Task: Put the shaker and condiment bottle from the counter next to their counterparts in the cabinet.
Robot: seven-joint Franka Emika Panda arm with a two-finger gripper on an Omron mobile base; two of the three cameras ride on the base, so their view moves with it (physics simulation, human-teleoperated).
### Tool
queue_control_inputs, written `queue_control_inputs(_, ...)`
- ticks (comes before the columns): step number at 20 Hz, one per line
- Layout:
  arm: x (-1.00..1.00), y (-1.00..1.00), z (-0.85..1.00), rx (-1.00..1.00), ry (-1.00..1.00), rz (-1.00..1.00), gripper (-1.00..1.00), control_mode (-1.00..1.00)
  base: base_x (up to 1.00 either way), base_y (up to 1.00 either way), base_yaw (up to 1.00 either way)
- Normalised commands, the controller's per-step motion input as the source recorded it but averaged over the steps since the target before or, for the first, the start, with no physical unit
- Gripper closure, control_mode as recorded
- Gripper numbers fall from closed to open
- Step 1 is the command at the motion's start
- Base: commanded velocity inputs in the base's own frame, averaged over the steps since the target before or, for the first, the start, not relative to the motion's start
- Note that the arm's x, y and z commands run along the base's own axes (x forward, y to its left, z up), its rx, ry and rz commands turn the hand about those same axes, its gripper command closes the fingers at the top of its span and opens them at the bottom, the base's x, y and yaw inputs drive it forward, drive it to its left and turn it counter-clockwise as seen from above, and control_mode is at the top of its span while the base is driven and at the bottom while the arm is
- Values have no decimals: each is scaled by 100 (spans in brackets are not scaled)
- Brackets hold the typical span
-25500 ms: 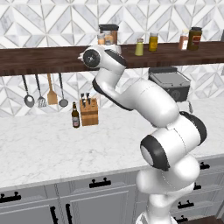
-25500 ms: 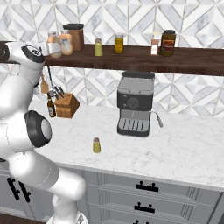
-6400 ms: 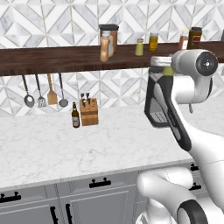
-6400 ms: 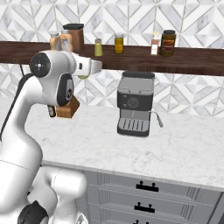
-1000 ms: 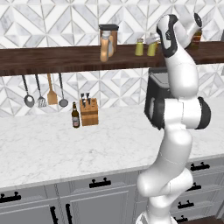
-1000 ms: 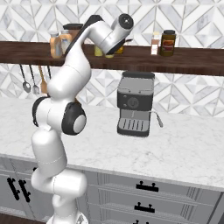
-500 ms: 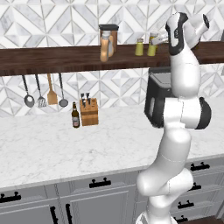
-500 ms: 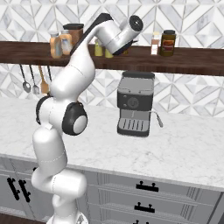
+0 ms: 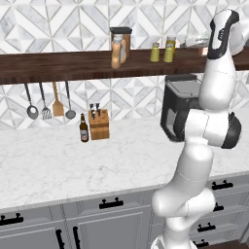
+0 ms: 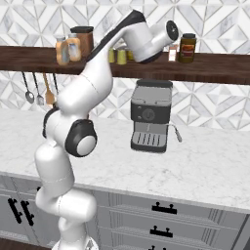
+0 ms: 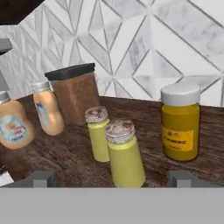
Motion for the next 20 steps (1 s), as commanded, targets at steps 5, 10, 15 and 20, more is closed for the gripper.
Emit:
queue_control_inputs(5, -99, -4, 19, 18, 0, 7, -100, -100, 0, 0, 0)
queue_control_inputs(10, -99, 0, 20, 12, -1, 5, -100, -100, 0, 0, 0)
queue_control_inputs(15, -89, 2, 1, 1, -4, 6, -100, -100, 0, 0, 0)
queue_control_inputs(20, -98, 11, 0, 0, -17, 1, -100, -100, 0, 0, 0)
